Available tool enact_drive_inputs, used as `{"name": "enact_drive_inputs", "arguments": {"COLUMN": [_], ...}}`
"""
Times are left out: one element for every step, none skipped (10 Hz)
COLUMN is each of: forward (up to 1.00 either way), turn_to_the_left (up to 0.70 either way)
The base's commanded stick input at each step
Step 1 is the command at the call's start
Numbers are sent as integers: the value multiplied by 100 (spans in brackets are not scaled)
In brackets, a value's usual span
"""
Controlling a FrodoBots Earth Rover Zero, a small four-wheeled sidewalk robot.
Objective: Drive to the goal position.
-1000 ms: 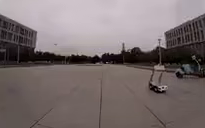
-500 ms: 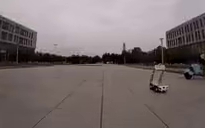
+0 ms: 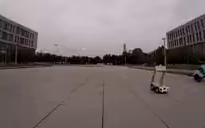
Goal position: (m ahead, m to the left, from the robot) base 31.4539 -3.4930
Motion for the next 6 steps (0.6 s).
{"name": "enact_drive_inputs", "arguments": {"forward": [100, 100, 100, 100, 100, 100], "turn_to_the_left": [0, 0, 0, 0, 0, 0]}}
